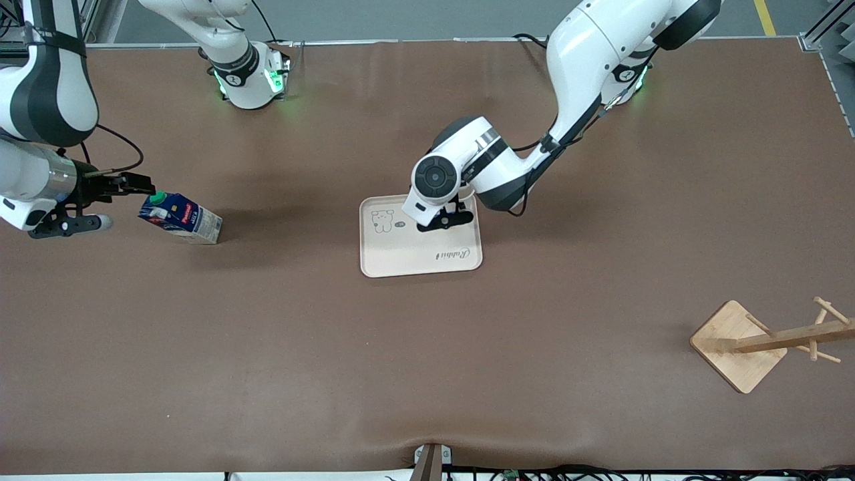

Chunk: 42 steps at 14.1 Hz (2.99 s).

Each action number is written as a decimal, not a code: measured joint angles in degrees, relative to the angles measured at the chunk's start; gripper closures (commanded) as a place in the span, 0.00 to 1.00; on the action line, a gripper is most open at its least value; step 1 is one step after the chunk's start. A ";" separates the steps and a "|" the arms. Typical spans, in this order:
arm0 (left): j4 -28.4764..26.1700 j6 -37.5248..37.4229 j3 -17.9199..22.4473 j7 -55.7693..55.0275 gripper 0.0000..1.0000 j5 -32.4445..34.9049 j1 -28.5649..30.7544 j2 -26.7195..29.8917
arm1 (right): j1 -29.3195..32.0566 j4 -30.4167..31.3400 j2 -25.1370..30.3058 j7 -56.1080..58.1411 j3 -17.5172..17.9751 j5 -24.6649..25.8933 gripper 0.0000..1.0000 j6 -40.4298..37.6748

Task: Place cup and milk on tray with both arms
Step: 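Lower the mug onto the tray while the right gripper grasps the milk, then release the mug and retract the left gripper while the right lifts milk, then carry the milk carton over the tray with the right gripper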

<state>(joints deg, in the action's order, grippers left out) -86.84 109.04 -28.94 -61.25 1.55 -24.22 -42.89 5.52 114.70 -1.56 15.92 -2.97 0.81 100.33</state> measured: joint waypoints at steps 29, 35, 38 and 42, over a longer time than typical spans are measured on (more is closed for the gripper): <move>8.83 -10.08 2.58 19.82 0.00 0.05 34.00 30.28 | 0.10 14.58 2.22 -13.37 1.07 -2.38 1.00 14.17; 8.66 -12.70 2.80 29.59 0.00 0.06 40.98 32.39 | -10.64 -6.83 3.00 -14.28 1.91 -8.10 1.00 -5.87; 7.31 -17.49 8.11 37.12 0.00 1.35 37.16 35.13 | -21.12 -11.94 1.30 -25.39 2.32 -10.69 1.00 -5.75; 2.61 -20.36 16.91 45.89 0.00 1.54 32.45 40.79 | -32.60 -17.96 -5.50 -33.76 2.56 -11.02 1.00 -1.83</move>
<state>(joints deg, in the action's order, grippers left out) -84.23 88.68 -12.03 -15.36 3.09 8.23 -2.10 -27.08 96.74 -7.05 -17.84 -0.41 -10.21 98.49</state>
